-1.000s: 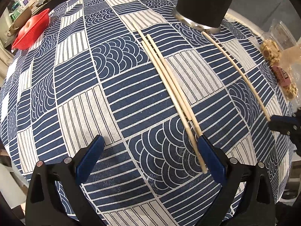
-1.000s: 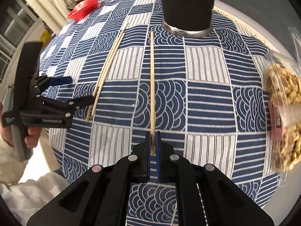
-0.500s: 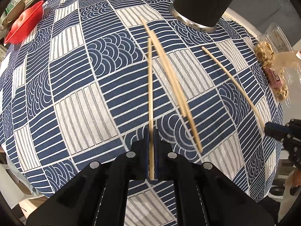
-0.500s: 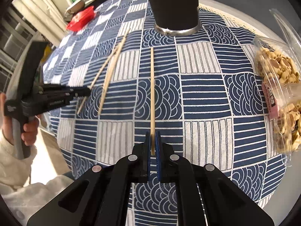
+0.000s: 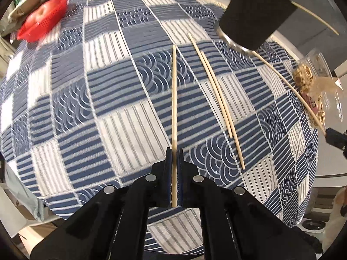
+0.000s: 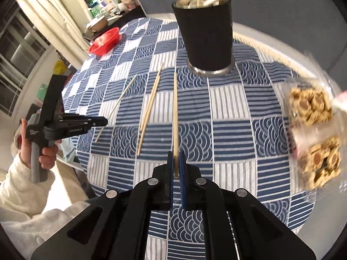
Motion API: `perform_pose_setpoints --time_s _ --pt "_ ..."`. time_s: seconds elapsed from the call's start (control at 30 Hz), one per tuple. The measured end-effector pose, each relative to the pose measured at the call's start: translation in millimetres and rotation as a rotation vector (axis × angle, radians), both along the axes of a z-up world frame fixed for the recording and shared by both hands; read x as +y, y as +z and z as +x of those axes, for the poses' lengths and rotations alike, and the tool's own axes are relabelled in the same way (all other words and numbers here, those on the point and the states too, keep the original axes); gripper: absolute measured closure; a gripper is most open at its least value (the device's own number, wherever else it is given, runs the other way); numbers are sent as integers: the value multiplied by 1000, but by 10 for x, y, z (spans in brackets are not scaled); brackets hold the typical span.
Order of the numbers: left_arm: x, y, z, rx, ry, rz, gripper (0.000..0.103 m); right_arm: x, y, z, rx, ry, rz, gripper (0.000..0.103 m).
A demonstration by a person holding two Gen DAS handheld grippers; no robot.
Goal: Organize utensils
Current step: 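Grasp another chopstick with the left tool while the right tool holds its chopstick, then lift both chopsticks upright and carry them over the black holder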
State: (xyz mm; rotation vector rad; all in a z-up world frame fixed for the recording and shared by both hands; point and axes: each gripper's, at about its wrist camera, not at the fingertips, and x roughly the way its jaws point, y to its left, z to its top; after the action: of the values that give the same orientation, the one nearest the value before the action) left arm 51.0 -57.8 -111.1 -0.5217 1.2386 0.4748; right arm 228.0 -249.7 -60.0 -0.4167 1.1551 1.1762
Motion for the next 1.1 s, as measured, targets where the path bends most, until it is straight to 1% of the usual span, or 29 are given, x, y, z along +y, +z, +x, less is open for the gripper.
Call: perform_pose_setpoints --time_s 0.13,0.2,0.3,0.43,0.57,0.77,0.83,0.93,1.03,1.1 --pt "95 184 -15 -45 -23 14 98 108 234 -3 -35 24 12 98" --pt "147 288 23 -75 -50 45 98 166 328 -14 -56 34 10 98" --pt "253 397 172 -151 -77 22 98 262 473 -56 -100 47 -5 98" --pt "371 522 307 -198 -110 25 98 382 715 -106 -155 66 -19 98" --pt "509 608 469 -227 -137 25 98 465 945 -136 -203 73 -29 98" --pt "698 843 699 -291 -192 43 98 578 1281 -140 -319 89 -88 98" --pt "731 934 818 -310 -230 50 98 606 1376 -134 -352 92 -106 98" --pt "762 1084 970 -356 -287 65 98 642 1504 -96 -391 91 -134 98" --pt "804 1225 1106 -403 -323 62 98 685 1595 -41 -413 75 -161 98" --pt "825 1338 1197 -437 -353 73 98 708 1643 -15 -430 63 -181 98"
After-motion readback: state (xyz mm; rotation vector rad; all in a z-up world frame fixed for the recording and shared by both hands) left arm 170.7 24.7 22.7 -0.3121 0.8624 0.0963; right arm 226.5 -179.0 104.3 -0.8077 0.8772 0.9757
